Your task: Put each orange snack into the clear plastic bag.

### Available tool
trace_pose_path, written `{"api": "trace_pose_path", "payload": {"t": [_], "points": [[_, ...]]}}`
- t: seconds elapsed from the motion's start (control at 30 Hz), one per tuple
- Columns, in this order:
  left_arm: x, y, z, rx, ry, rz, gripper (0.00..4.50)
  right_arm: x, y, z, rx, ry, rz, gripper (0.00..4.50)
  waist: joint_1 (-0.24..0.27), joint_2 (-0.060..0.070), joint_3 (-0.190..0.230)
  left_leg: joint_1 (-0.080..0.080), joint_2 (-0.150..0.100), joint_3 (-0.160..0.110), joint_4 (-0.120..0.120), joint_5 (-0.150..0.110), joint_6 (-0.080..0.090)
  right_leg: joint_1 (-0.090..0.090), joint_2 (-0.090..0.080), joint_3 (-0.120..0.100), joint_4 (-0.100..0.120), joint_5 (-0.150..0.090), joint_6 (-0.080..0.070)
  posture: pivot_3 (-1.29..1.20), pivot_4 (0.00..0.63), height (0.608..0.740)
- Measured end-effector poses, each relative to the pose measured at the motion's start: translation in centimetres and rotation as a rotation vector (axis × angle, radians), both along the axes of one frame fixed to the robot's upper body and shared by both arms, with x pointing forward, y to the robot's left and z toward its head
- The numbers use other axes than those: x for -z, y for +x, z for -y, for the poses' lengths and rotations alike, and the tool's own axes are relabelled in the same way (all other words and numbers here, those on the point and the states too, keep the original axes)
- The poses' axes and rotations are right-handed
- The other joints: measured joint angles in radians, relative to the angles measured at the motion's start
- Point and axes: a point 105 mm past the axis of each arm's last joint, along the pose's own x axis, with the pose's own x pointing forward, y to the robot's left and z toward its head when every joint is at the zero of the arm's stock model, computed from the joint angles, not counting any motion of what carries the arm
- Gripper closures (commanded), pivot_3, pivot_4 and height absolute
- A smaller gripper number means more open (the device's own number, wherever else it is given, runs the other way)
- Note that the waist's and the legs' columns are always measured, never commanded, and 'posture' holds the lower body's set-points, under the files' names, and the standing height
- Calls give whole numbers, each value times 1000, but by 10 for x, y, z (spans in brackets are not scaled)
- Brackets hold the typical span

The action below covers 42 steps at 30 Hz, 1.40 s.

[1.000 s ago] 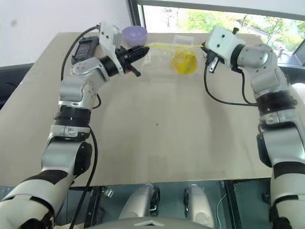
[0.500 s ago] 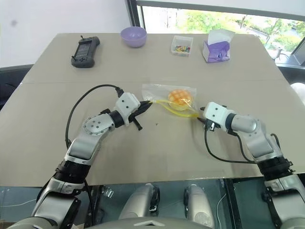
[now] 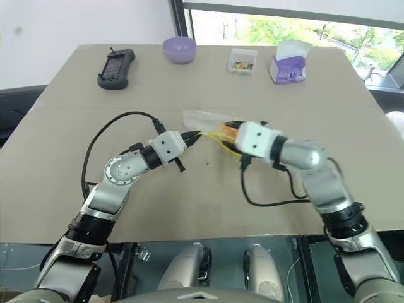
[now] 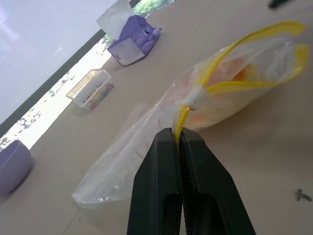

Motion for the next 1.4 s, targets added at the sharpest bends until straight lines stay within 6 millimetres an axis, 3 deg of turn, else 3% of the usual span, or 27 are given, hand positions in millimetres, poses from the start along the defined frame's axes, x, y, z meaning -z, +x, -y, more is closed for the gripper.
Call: {"api": "trace_pose_path", "payload": {"t": [0.17,0.23,0.6,1.03,1.13,1.4], "points": [[4,2,2,-13,-23,-49,4500,-1,4,-13,-41,-45,74,2415,0,0,0,0,-2,0,0,1,-2,0,-1,0,-1,0,0,0,150,740],[3,4,2,-14,-35,-71,4500,-1,7,-15,-40,-46,92,2941,-1,0,0,0,-1,0,0,1,-2,0,-1,-1,0,0,0,0,150,740],[-9,5,8,-11,-58,-92,4500,10,18,-24,-12,-101,177,2941,-2,0,0,1,0,0,0,1,-2,0,0,0,1,0,0,0,150,740],[-12,6,9,-10,-71,-99,4500,6,30,-23,40,-119,247,2941,-2,0,0,1,0,0,0,1,-3,0,0,0,1,0,0,0,150,740],[-12,6,9,-10,-71,-98,4500,6,30,-24,39,-117,249,3607,-3,0,0,1,0,0,0,1,-3,0,0,0,1,0,0,0,150,740],[-13,7,9,-15,-73,-97,4500,1,29,-27,23,-108,273,3607,-2,0,0,1,0,0,0,1,-2,0,0,0,1,0,0,0,150,740]]}}
